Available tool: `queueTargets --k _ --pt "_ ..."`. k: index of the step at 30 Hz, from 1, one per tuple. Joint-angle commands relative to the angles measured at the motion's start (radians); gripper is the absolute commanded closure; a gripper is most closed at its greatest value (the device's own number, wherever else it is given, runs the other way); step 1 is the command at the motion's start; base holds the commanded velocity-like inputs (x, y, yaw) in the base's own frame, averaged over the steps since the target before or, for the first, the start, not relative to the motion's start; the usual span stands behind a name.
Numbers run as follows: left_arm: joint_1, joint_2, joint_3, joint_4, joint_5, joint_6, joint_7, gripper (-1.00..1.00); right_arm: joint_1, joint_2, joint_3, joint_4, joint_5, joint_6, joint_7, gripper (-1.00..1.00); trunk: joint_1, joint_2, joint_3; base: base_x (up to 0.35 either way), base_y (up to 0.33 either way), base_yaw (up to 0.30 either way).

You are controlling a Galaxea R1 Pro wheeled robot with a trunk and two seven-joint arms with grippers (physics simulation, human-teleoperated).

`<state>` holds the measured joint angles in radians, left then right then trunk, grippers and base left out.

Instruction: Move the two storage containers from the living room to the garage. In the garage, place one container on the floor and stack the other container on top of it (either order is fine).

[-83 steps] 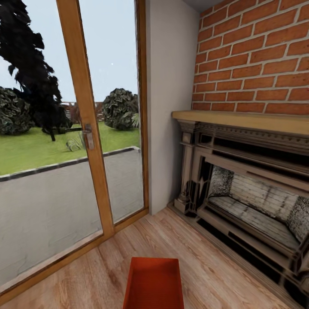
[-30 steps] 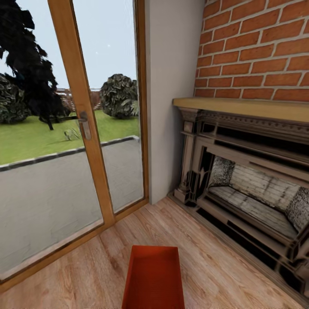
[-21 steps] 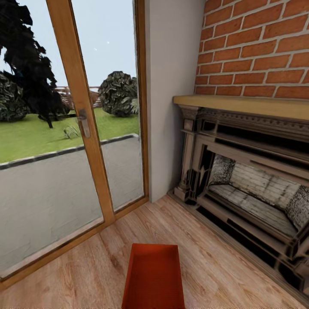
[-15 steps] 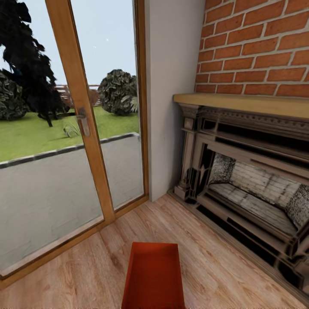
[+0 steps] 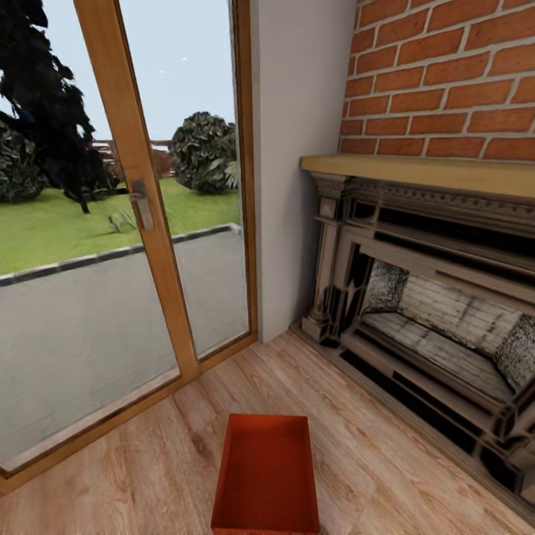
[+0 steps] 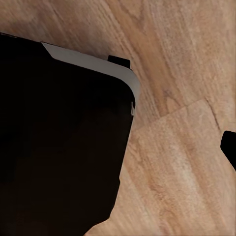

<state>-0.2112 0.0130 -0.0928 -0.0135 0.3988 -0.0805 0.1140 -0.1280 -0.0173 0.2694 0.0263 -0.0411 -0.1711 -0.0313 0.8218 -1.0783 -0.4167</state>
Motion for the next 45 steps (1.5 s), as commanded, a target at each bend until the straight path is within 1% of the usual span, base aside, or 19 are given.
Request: queueTargets --k 1,10,23,38,45 --pt "0.000 0.000 -0.009 0.000 0.008 -0.002 0.003 -1.00 -0.001 0.000 0.008 0.003 -0.004 -0.005 -0.003 -1.00 0.000 -0.001 -0.003 0.000 0.000 0.000" --pt "0.000 0.000 -0.010 0.001 0.008 -0.002 0.003 -1.00 -0.001 0.001 0.008 0.003 -0.001 -0.006 -0.004 -1.00 0.000 -0.001 -0.017 0.000 0.000 0.000" --pt "0.000 0.000 -0.010 0.000 0.008 -0.002 0.003 -1.00 -0.001 0.001 -0.003 0.003 -0.009 -0.006 -0.005 -1.00 0.000 -0.001 -0.038 0.000 0.000 0.000" --pt "0.000 -0.001 -0.010 0.000 0.008 -0.002 0.003 -1.00 -0.001 0.003 0.007 0.003 0.000 -0.007 -0.004 -1.00 0.000 -0.001 -0.062 0.000 0.000 0.000" --pt "0.000 -0.001 -0.010 0.000 0.008 -0.002 0.003 -1.00 -0.001 0.001 0.004 0.003 -0.007 -0.007 -0.004 -1.00 0.000 -0.001 -0.073 0.000 0.000 0.000"
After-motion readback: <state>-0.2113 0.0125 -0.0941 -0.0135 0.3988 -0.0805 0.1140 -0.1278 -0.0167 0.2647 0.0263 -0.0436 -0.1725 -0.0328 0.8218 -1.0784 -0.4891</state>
